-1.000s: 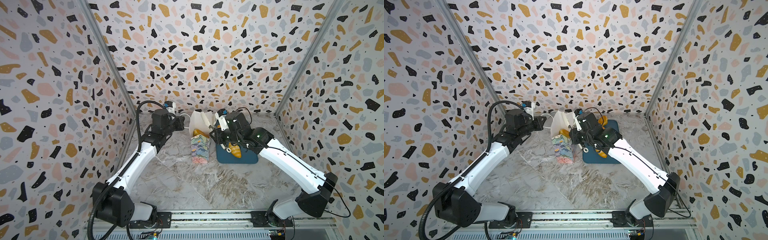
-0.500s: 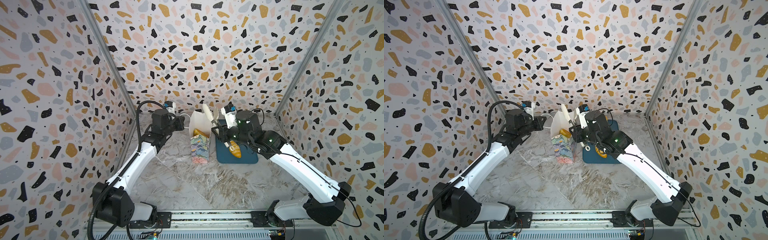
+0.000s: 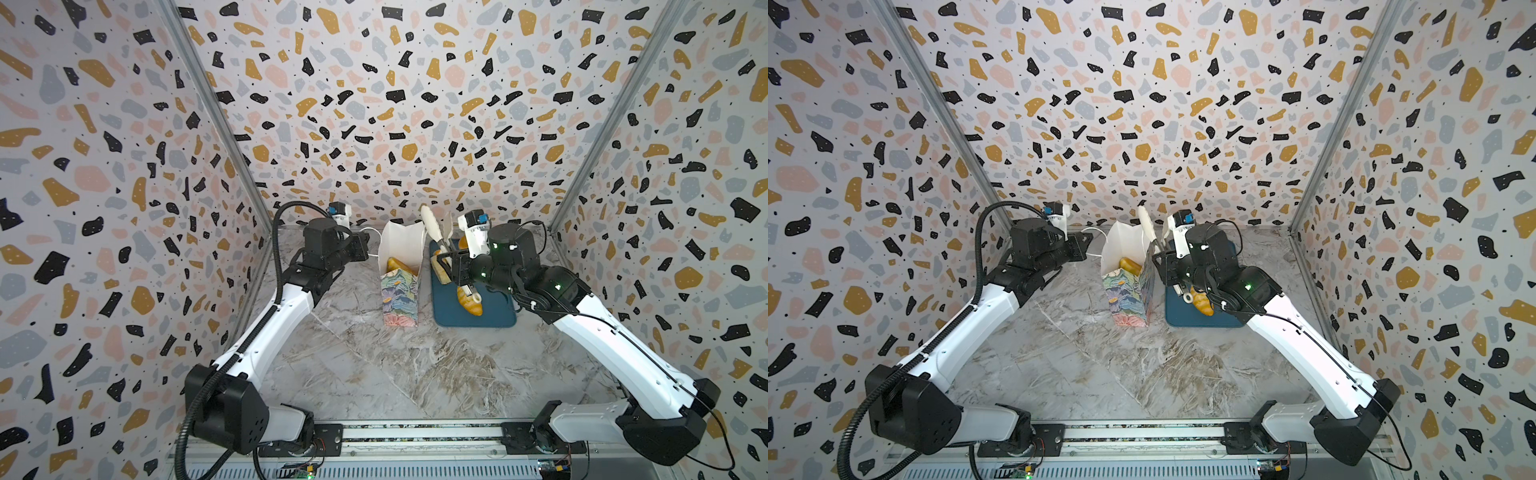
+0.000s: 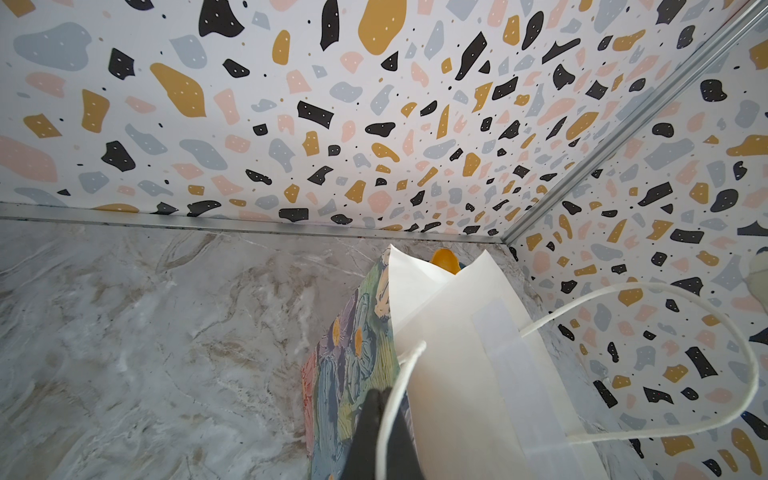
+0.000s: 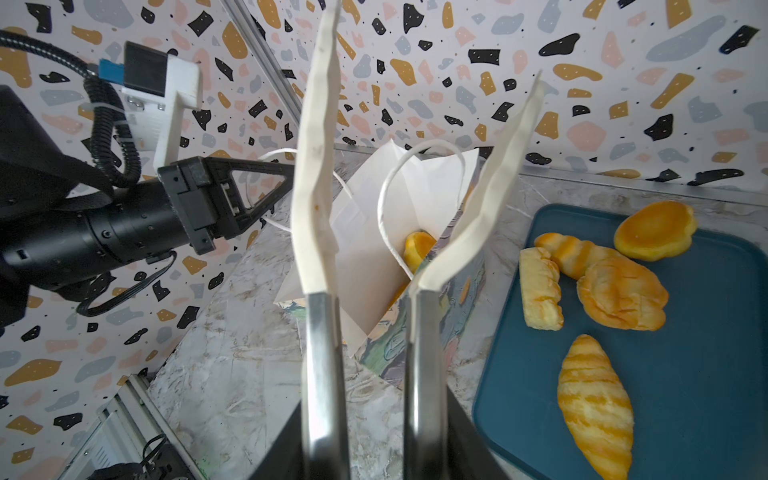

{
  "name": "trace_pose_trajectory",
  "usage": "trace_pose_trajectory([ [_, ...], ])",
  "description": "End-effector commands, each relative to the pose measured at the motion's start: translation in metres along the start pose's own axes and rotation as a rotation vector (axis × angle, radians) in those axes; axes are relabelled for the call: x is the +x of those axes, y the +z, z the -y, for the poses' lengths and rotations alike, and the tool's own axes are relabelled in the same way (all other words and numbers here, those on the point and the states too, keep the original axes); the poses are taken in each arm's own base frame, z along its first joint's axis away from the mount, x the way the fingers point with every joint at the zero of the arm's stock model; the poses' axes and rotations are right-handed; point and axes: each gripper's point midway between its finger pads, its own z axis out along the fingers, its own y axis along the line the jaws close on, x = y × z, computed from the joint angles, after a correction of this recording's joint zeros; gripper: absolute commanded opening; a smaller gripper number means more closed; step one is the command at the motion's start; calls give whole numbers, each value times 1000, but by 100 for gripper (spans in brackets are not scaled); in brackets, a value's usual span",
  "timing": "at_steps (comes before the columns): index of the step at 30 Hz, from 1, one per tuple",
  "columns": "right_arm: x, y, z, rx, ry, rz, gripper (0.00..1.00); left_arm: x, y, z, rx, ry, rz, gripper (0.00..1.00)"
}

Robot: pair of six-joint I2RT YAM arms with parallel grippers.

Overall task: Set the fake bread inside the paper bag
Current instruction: 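Move the open tongs over the striped croissant on the tray with the right gripper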

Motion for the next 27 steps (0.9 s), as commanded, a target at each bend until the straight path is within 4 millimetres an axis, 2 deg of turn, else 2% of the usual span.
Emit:
trace_pose_trajectory([
  [1,-14,-18,5,6,-4,61,41,-9,-5,1,-2,17,32,0],
  [10,0,-22,25,77,-18,16,41,-8,-5,1,-2,17,31,0],
  [18,29,-11,55,182,3,-105,41,-7,-3,-1,-6,16,28,0],
  [27,48,-15,80,240,9,-137,41,-6,-2,-2,-10,14,25,0],
])
